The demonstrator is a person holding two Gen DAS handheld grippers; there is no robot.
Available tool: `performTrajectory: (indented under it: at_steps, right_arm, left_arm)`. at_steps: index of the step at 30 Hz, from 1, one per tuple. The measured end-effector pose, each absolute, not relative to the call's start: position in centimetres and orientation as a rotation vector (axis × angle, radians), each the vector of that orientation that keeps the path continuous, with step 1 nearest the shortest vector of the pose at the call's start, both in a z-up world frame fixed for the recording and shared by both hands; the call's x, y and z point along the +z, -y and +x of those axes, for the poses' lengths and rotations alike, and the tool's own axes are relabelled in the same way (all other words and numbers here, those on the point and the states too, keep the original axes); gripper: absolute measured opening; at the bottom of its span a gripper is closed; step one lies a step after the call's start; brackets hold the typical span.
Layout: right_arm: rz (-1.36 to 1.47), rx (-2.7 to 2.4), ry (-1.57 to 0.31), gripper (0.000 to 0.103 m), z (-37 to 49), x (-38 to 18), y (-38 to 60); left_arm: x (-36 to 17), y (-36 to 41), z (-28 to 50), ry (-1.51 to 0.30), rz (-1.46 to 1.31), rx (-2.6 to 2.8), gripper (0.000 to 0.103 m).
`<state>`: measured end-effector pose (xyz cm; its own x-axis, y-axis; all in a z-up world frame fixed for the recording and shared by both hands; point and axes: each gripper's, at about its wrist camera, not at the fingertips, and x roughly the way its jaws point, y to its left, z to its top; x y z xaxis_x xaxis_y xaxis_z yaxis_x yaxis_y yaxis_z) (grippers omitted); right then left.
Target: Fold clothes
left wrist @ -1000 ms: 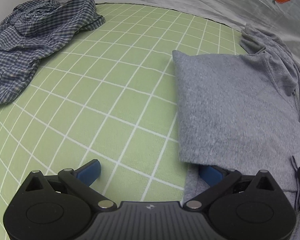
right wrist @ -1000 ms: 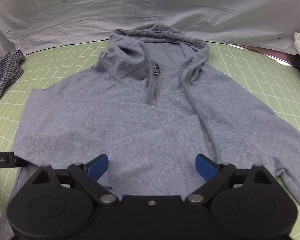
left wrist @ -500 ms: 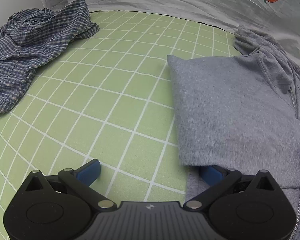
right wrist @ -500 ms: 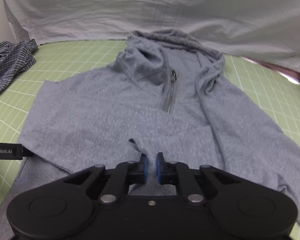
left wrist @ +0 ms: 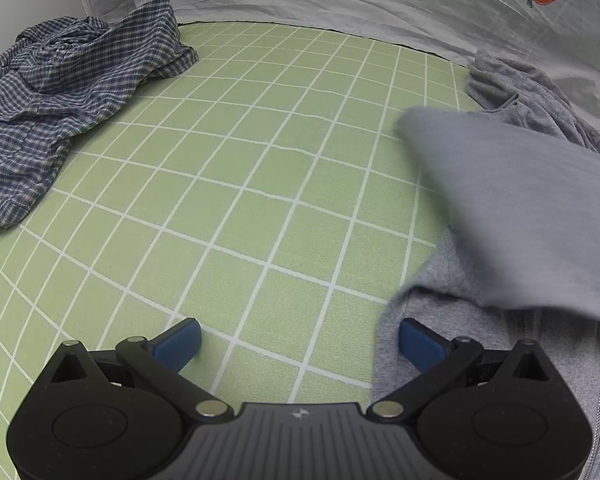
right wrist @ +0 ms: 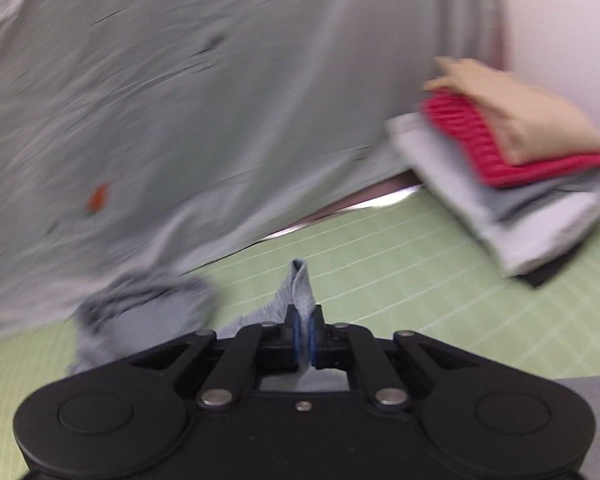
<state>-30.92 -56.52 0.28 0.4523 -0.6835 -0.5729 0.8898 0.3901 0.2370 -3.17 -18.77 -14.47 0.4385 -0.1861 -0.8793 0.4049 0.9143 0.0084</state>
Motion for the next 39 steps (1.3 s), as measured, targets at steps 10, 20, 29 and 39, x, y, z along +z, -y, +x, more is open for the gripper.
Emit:
performTrajectory:
  at_steps: [10,20,29,39]
  right_arm:
    - [0.66,-1.232,-0.543,0.012,-36.8,-4.7,60.3]
    - [0.723,-1.255,-0.601,0.063,-38.0,-7.4,59.1]
    - [0.787,-1.262,-0.659,0.073,-38.3,-10.1,58.9]
    - [0.706,-1.195,-0.655,0.012,-37.8,-9.1,58.4]
  left_arm:
    - [-14.3,19.1,-2.7,-1.093,0.227,-0.352,0.103]
    - [-13.3,19.0,-2.3,-1.124,0.166,-0.348,0.103]
    - [-12.9,19.5,-2.4,-1.108,0.192,-0.358,0.103]
    - [-12.8,19.9,-2.8,-1.091,0.217,-0.378,0.103]
